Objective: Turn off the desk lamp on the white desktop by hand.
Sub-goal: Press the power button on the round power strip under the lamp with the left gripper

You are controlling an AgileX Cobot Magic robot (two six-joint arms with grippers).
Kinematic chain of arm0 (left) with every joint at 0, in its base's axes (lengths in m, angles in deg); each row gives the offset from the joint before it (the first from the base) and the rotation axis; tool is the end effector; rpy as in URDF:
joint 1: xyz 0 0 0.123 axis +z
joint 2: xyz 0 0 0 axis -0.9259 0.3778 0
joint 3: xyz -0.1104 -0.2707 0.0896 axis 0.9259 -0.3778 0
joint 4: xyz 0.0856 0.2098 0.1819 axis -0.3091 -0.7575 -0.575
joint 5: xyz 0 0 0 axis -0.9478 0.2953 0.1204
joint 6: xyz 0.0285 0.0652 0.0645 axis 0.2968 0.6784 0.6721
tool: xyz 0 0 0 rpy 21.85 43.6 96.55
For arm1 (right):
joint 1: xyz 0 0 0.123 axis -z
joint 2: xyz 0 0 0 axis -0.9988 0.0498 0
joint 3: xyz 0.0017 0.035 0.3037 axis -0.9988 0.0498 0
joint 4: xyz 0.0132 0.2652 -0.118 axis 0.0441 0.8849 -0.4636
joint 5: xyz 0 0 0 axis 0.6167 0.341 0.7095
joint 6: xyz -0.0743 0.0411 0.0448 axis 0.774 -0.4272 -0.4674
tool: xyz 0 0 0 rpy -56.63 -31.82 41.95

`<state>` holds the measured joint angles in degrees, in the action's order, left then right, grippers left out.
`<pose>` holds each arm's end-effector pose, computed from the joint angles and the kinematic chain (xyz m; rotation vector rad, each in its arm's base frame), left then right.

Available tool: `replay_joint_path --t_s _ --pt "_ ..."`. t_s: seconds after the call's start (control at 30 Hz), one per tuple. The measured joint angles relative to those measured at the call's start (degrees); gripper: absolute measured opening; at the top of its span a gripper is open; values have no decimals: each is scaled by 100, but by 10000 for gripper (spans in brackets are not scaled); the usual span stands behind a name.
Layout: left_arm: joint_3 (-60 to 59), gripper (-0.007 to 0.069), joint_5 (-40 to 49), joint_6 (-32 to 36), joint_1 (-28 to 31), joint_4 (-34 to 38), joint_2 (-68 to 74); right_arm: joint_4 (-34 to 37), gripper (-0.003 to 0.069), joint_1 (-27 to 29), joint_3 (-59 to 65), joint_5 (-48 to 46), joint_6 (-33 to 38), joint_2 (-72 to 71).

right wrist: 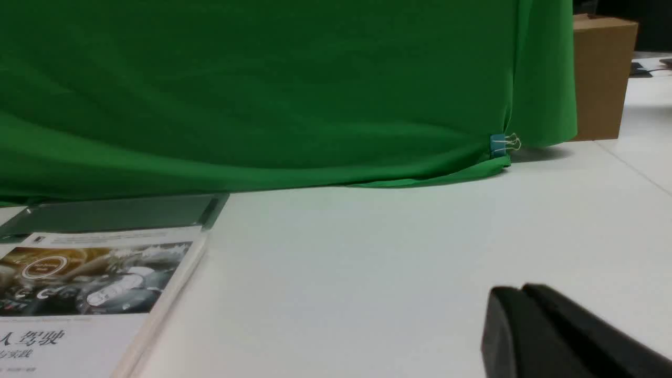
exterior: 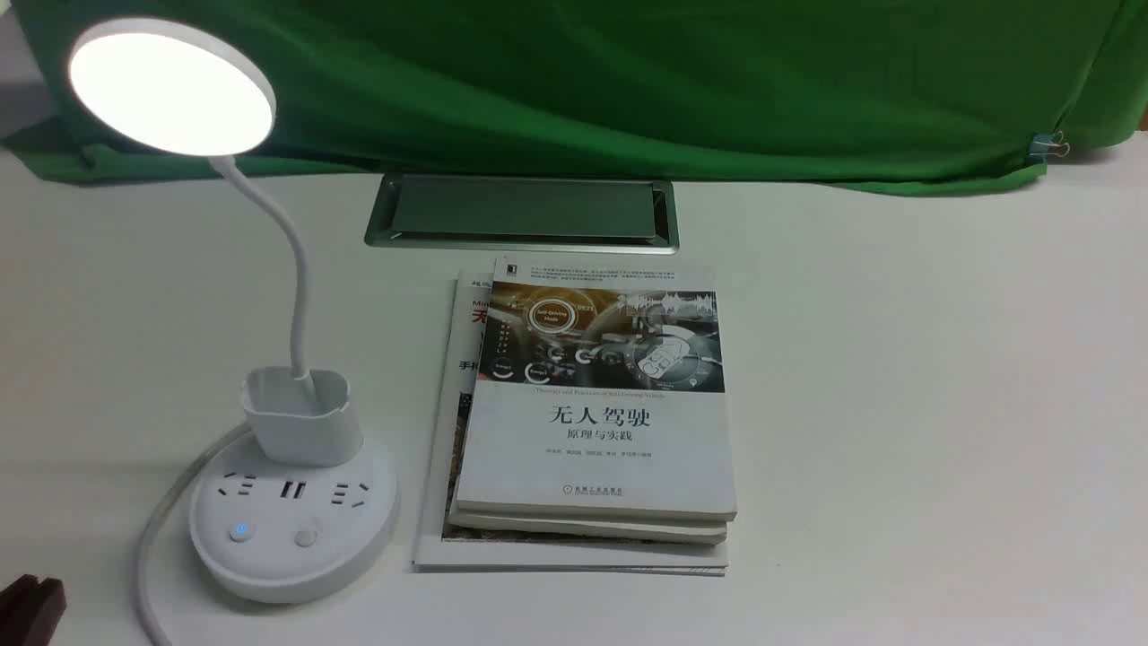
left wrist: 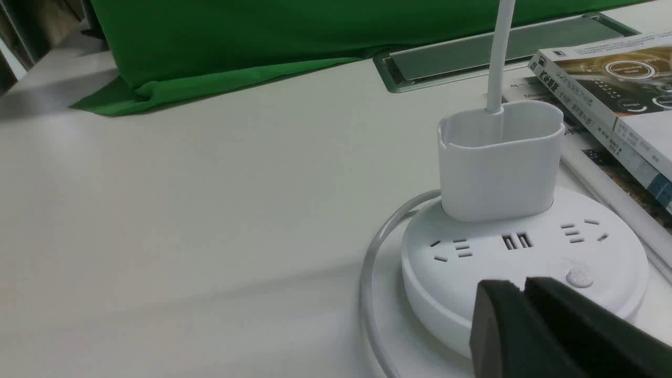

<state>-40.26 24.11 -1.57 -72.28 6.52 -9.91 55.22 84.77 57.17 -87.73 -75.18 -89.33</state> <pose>0.0778 -0.0052 0.1832 0.2528 1.7658 0.1068 0.0802 0.0037 0.2021 0.0192 1.5801 0.0890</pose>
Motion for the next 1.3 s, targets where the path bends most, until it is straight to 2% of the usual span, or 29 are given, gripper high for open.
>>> replay_joint_path --t_s 0.8,1.2,1.3 --pt "0 55 -106 0 0 -109 0 0 35 0 0 0 0 0" --pt "0 64 -1546 -30 0 29 0 0 35 0 0 -7 0 0" --pt "0 67 -2264 -487 0 497 0 0 35 0 0 -7 0 0"
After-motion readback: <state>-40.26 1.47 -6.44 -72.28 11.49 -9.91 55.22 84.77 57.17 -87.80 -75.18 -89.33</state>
